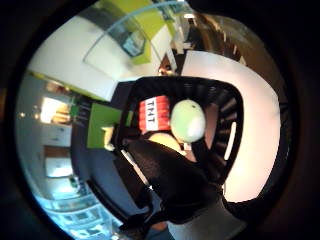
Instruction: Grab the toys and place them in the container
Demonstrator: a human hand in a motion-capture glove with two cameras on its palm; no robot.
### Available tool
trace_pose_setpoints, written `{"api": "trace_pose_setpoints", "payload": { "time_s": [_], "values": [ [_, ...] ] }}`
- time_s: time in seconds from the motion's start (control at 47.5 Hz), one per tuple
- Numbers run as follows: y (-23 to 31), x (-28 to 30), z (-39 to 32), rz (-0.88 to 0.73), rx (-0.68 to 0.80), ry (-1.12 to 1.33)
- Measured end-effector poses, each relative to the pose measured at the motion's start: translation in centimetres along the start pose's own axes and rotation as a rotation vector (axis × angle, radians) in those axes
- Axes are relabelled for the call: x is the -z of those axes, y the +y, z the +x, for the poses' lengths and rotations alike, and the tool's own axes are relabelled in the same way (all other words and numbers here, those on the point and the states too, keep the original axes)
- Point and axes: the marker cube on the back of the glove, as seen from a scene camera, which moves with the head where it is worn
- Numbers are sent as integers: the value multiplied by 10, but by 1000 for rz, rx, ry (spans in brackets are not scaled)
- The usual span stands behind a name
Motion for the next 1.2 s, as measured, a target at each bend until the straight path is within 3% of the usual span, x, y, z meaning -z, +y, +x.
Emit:
{"api": "trace_pose_setpoints", "payload": {
  "time_s": [0.126, 0.253, 0.316, 0.379, 0.653, 1.201],
  "values": [
    [10, 2, 40, -17, -206, 132],
    [28, 8, 63, 4, -130, 97],
    [37, 5, 91, 15, -349, 212],
    [56, 0, 117, 27, -428, 271],
    [112, -5, 183, 63, -487, 243],
    [163, -19, 212, 54, -524, 252]
  ]
}}
